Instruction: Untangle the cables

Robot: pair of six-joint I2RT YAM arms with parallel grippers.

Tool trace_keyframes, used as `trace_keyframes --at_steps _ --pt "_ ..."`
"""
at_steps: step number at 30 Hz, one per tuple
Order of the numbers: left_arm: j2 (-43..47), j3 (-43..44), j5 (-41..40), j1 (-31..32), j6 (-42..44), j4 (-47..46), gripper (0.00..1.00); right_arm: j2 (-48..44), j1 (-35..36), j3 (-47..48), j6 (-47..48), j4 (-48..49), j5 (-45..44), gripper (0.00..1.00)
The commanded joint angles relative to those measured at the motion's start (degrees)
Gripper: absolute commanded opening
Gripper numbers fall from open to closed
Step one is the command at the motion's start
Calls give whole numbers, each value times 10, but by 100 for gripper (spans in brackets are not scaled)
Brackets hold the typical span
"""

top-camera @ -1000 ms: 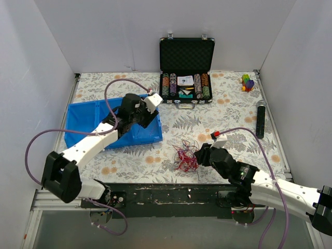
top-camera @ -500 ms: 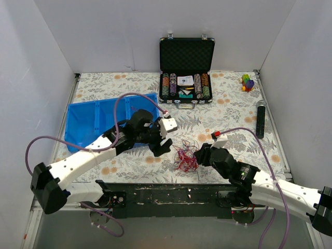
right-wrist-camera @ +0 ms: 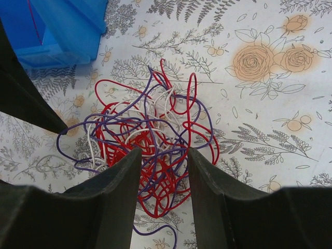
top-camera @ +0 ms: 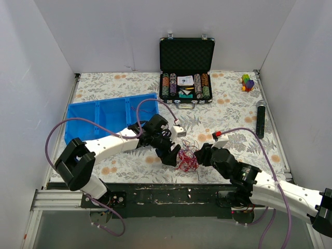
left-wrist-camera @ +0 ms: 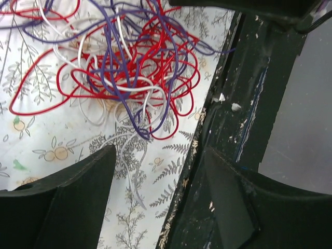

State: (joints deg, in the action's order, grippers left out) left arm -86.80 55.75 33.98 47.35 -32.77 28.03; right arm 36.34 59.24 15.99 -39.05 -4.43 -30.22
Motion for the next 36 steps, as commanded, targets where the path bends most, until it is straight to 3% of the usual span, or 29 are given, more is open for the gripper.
trace_keyframes --at_steps 1,5,11,19,36 --pt "3 20 29 -4 -17 -54 68 0 -1 5 -7 12 -2 49" --pt "-15 18 23 -5 -20 -68 64 4 -2 10 -6 10 0 49" --pt "-38 19 3 -7 -13 -104 48 4 -1 11 -5 19 4 49" --pt "-21 54 -34 -19 34 -70 3 40 -2 18 24 87 39 50" --pt "89 133 36 -18 68 76 0 214 -2 61 49 249 89 50"
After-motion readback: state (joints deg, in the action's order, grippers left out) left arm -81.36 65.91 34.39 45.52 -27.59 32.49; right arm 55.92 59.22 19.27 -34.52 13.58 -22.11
